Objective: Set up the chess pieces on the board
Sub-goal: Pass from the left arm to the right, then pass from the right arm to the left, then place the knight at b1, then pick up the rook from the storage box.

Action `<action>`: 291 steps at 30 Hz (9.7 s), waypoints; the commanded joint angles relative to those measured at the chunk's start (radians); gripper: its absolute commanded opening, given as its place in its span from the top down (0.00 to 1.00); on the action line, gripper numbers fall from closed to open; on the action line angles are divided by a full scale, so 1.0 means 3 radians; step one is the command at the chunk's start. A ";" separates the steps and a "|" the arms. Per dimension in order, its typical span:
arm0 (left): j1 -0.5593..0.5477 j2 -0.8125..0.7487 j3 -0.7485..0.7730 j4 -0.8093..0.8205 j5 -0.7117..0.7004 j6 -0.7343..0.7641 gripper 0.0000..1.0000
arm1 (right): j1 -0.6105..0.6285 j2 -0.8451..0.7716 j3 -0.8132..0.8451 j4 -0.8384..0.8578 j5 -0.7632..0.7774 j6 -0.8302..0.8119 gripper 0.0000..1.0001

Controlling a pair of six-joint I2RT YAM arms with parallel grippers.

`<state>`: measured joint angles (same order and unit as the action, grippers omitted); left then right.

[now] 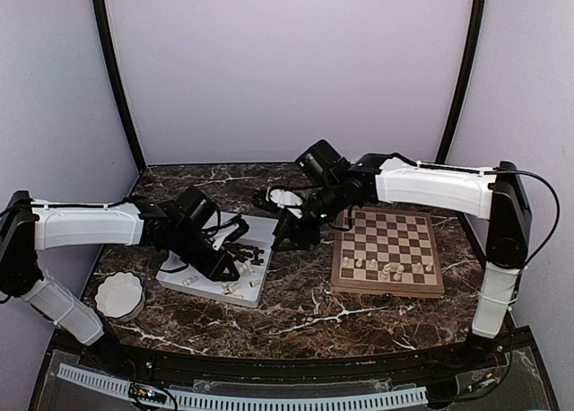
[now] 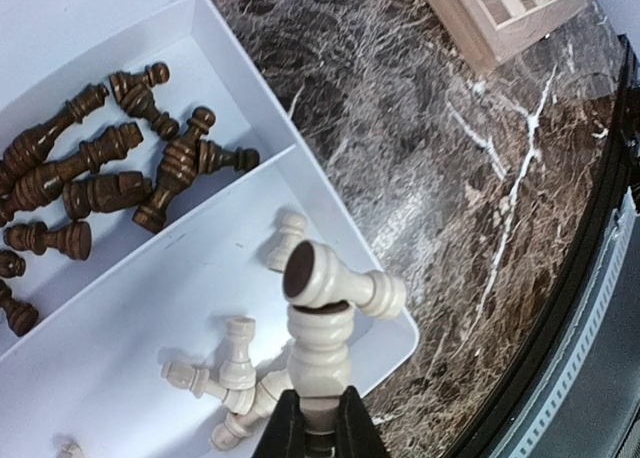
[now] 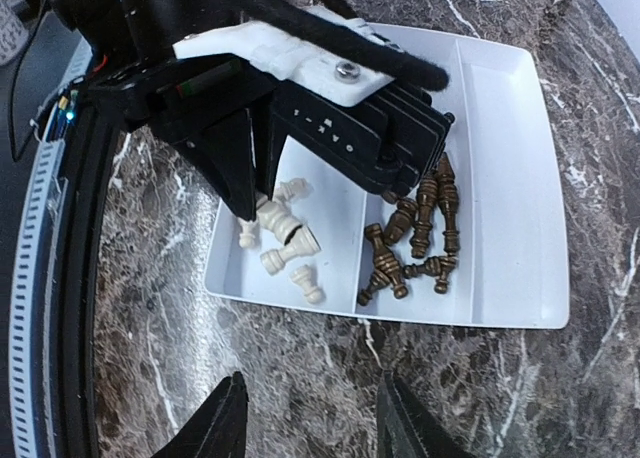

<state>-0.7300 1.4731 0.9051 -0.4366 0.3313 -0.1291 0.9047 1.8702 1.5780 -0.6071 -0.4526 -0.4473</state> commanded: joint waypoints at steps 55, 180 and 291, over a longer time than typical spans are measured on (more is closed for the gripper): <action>0.0104 0.0042 -0.0102 0.0488 0.1068 -0.0164 0.95 | 0.0599 0.0246 0.0205 -0.0244 0.0990 -0.1399 0.51; -0.0582 0.0758 0.1566 0.0537 -0.0410 0.0255 1.00 | -0.2920 -0.1911 -0.2113 0.0548 -0.0203 0.0306 0.57; -0.0567 0.0544 0.0745 -0.0298 -0.1066 0.0578 0.73 | -0.3491 -0.2323 -0.2729 0.1090 -0.0495 0.0334 0.40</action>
<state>-0.9127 1.6276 1.1332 -0.5625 -0.0387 0.0002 -0.1387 1.1702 0.7643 -0.2924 -0.5739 -0.3389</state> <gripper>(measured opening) 0.277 0.600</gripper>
